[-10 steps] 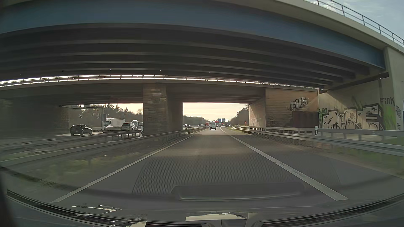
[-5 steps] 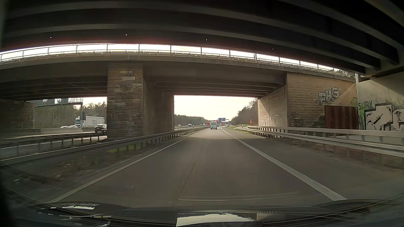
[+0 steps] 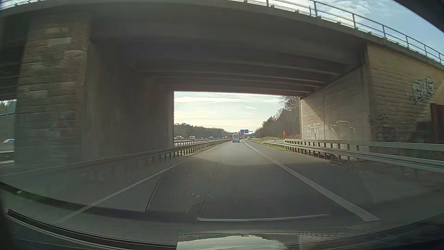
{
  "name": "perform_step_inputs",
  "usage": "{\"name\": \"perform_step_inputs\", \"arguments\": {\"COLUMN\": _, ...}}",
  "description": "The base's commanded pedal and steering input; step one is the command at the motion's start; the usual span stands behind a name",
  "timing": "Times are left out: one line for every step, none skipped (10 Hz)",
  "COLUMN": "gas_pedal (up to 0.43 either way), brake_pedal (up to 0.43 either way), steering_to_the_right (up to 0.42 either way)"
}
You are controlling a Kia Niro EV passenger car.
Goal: Follow the waypoints while adhering to traffic rules and regulations
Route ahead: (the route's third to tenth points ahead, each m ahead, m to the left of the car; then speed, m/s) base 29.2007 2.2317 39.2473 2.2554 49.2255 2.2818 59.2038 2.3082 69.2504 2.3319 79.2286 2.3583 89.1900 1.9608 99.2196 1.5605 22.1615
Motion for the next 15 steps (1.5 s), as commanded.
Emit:
{"name": "perform_step_inputs", "arguments": {"gas_pedal": 0.138, "brake_pedal": 0.000, "steering_to_the_right": -0.002}}
{"name": "perform_step_inputs", "arguments": {"gas_pedal": 0.138, "brake_pedal": 0.000, "steering_to_the_right": -0.002}}
{"name": "perform_step_inputs", "arguments": {"gas_pedal": 0.138, "brake_pedal": 0.000, "steering_to_the_right": -0.002}}
{"name": "perform_step_inputs", "arguments": {"gas_pedal": 0.138, "brake_pedal": 0.000, "steering_to_the_right": -0.002}}
{"name": "perform_step_inputs", "arguments": {"gas_pedal": 0.138, "brake_pedal": 0.000, "steering_to_the_right": -0.002}}
{"name": "perform_step_inputs", "arguments": {"gas_pedal": 0.138, "brake_pedal": 0.000, "steering_to_the_right": -0.001}}
{"name": "perform_step_inputs", "arguments": {"gas_pedal": 0.138, "brake_pedal": 0.000, "steering_to_the_right": -0.001}}
{"name": "perform_step_inputs", "arguments": {"gas_pedal": 0.138, "brake_pedal": 0.000, "steering_to_the_right": -0.001}}
{"name": "perform_step_inputs", "arguments": {"gas_pedal": 0.138, "brake_pedal": 0.000, "steering_to_the_right": -0.001}}
{"name": "perform_step_inputs", "arguments": {"gas_pedal": 0.138, "brake_pedal": 0.000, "steering_to_the_right": -0.001}}
{"name": "perform_step_inputs", "arguments": {"gas_pedal": 0.138, "brake_pedal": 0.000, "steering_to_the_right": -0.001}}
{"name": "perform_step_inputs", "arguments": {"gas_pedal": 0.138, "brake_pedal": 0.000, "steering_to_the_right": -0.001}}
{"name": "perform_step_inputs", "arguments": {"gas_pedal": 0.138, "brake_pedal": 0.000, "steering_to_the_right": -0.001}}
{"name": "perform_step_inputs", "arguments": {"gas_pedal": 0.138, "brake_pedal": 0.000, "steering_to_the_right": -0.001}}
{"name": "perform_step_inputs", "arguments": {"gas_pedal": 0.138, "brake_pedal": 0.000, "steering_to_the_right": -0.001}}
